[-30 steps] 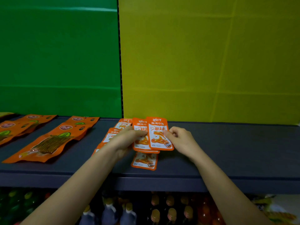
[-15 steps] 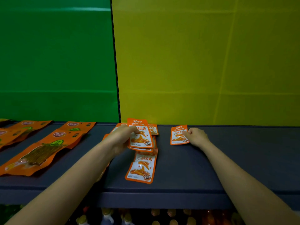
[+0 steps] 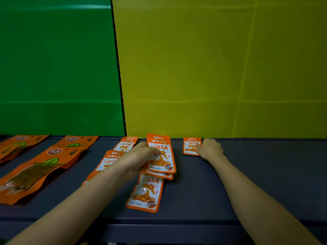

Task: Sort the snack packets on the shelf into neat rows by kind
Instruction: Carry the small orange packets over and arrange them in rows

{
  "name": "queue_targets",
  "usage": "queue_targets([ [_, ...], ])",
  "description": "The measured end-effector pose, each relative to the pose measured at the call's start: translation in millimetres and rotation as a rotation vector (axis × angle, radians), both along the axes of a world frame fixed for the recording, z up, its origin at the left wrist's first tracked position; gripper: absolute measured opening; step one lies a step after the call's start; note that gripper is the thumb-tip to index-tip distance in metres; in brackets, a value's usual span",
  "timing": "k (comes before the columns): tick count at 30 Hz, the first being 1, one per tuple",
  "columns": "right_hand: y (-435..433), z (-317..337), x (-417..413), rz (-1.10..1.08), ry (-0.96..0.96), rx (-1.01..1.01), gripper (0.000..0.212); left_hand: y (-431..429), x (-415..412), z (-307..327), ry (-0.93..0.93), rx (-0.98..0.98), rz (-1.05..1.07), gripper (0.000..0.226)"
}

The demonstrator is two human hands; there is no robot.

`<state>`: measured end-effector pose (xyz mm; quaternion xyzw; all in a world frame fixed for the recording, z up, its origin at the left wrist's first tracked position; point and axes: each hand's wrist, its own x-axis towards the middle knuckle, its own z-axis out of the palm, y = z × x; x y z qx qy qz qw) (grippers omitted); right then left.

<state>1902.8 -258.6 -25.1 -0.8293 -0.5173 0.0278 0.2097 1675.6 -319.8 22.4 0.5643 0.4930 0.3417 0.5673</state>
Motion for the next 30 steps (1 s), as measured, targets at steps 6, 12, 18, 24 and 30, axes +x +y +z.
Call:
queue_targets([
  [6, -33.3, 37.8, -0.3, 0.272, 0.364, 0.169, 0.051, -20.3, 25.5, 0.5, -0.05, 0.011, -0.008, 0.006],
  [12, -115.2, 32.1, -2.3, 0.522, 0.442, 0.095, 0.032, -45.5, 58.1, -25.4, -0.095, 0.025, -0.064, 0.025],
  [18, -135.2, 21.9, 28.7, 0.499, 0.786, 0.11, 0.013, -72.0, 76.1, -41.1, -0.037, 0.035, -0.089, 0.025],
  [24, -115.9, 37.9, 48.6, 0.349, 0.887, 0.298, 0.013, -68.3, 74.3, -50.1, 0.504, 0.431, -0.088, 0.039],
  [30, -79.8, 30.6, 21.0, 0.264, 0.86, 0.35, 0.022, -68.6, 78.2, -52.2, 0.848, 0.649, -0.042, 0.052],
])
